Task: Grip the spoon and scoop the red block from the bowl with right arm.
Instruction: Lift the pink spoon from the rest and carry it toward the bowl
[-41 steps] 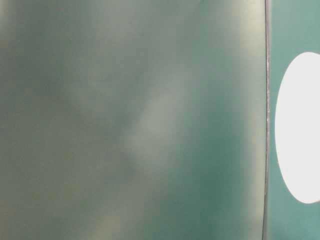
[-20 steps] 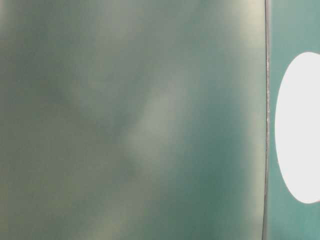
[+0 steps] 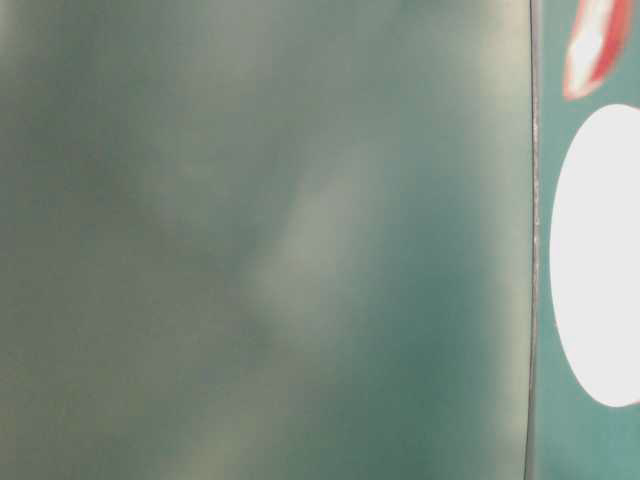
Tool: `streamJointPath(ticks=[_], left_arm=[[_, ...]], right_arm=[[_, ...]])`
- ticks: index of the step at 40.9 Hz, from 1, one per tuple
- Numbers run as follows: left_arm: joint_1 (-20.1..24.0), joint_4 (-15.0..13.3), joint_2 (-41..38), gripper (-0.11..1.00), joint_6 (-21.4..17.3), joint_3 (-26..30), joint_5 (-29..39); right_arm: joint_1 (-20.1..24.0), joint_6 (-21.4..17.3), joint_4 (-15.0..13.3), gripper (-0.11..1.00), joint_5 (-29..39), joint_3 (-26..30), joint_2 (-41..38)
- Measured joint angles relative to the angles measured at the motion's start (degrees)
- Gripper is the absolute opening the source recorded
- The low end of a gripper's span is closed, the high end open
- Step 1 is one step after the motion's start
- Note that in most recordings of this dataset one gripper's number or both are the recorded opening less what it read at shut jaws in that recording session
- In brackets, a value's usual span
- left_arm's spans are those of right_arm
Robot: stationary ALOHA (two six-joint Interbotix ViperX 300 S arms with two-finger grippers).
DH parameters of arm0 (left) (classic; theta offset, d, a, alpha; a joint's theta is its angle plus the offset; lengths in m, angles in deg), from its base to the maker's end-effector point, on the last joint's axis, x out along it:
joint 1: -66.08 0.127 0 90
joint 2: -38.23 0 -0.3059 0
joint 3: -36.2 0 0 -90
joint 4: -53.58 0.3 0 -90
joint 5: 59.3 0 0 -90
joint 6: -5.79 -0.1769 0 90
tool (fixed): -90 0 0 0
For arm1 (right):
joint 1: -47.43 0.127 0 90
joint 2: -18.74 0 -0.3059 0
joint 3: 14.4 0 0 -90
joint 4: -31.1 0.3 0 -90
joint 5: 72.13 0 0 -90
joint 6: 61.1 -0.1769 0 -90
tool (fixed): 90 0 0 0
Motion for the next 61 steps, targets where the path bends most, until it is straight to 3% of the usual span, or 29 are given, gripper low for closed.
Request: streamJointPath(ticks=[4, 12, 19, 26, 36, 52, 61], left_arm=[[0.0, 0.09, 0.0, 0.0, 0.0, 0.0, 0.09], [0.0, 0.0, 0.0, 0.0, 0.0, 0.0, 1.23], [0.0, 0.0, 0.0, 0.0, 0.0, 0.0, 1.85], [0.0, 0.0, 0.0, 0.0, 0.09, 0.0, 1.93], [0.0, 0.09, 0.0, 0.0, 0.0, 0.0, 2.2], [0.0, 0.09, 0.09, 0.0, 0.0, 0.0, 3.08], [0.09, 0.09, 0.18, 0.0, 0.0, 0.0, 3.16]], right_arm=[[-4.83, 5.01, 0.0, 0.24, 8.88, 1.93, 5.54], [-15.64, 11.34, -0.09, 0.24, 27.33, 6.59, 13.54], [-23.73, 13.8, -1.76, 0.24, 40.61, 11.25, 16.88], [-29.18, 13.89, -5.36, 0.24, 49.39, 16.0, 16.88], [-33.66, 13.89, -9.23, 0.24, 55.11, 20.92, 16.17], [-35.33, 13.27, -9.49, 0.24, 60.73, 27.42, 10.72], [-35.42, 9.67, -9.58, 0.24, 65.92, 32.34, 4.92]])
